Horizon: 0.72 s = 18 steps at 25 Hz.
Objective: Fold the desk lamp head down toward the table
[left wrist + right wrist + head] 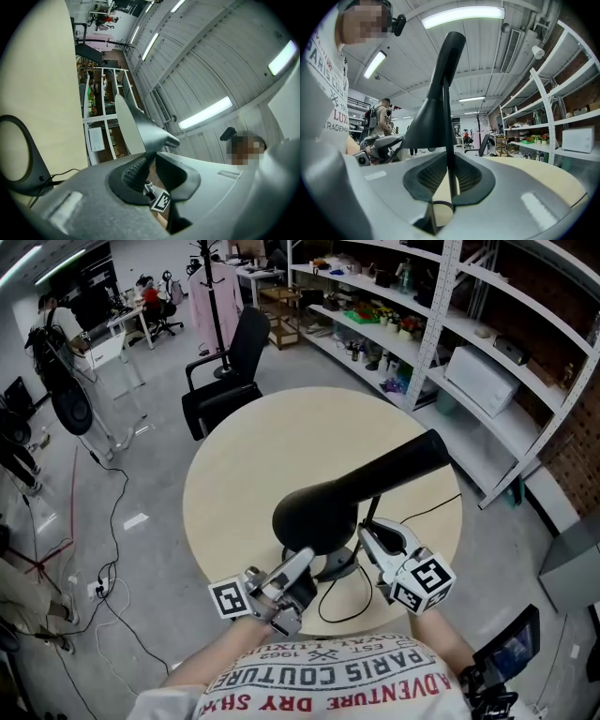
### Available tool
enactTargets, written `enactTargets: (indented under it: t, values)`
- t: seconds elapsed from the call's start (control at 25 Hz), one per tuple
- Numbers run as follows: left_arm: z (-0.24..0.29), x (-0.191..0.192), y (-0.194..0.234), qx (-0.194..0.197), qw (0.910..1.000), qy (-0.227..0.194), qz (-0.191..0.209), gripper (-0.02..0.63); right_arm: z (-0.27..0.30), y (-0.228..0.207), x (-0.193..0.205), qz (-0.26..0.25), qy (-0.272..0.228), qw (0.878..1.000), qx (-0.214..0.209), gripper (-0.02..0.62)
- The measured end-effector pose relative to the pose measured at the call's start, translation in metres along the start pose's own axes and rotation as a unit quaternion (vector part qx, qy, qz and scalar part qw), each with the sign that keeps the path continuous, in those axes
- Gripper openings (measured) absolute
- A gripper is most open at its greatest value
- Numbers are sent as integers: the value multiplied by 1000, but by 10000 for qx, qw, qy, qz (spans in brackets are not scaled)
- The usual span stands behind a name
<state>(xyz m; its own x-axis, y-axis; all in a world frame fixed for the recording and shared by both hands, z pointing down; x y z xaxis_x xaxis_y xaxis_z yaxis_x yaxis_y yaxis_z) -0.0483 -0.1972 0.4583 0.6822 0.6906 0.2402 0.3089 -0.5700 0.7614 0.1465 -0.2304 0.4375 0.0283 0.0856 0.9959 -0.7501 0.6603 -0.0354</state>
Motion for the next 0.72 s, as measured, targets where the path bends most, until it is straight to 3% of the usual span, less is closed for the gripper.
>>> enactTargets:
  t: [0.2, 0.32, 0.48, 0.6, 0.72]
  values:
    - [3, -2, 2, -15, 9999, 36, 98, 51, 1, -6, -2, 452, -19, 9988, -202, 64]
    - [-5, -8, 2, -130, 9990, 190, 395, 71, -1, -7, 2, 372, 60, 9991, -190, 65]
    - [-17, -17, 1, -360, 9954, 406, 785, 107, -14, -11, -5, 185, -38, 9997, 120, 126]
    - [-25, -14, -6, -677, 9840, 964, 1337, 107, -28, -7, -11, 156, 9, 9995, 278, 125]
    - [-35, -6, -19, -1076, 9577, 1627, 2116, 107, -42, 12, -11, 180, 78, 9992, 359, 126]
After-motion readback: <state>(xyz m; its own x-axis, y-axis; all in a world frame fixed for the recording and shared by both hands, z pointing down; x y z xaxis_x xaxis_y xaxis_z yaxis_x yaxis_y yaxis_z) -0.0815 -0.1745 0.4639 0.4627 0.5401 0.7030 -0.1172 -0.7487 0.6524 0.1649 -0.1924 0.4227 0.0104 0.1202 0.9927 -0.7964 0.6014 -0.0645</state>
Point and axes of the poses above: the fingertips, and each gripper's own axes: z forward along the fingers, y to its left, x out of its underside, the point moved 7 cm from there along -z, backward along the fingers, and after that the axes turned 4 degrees about x, right-handed, at the moved point
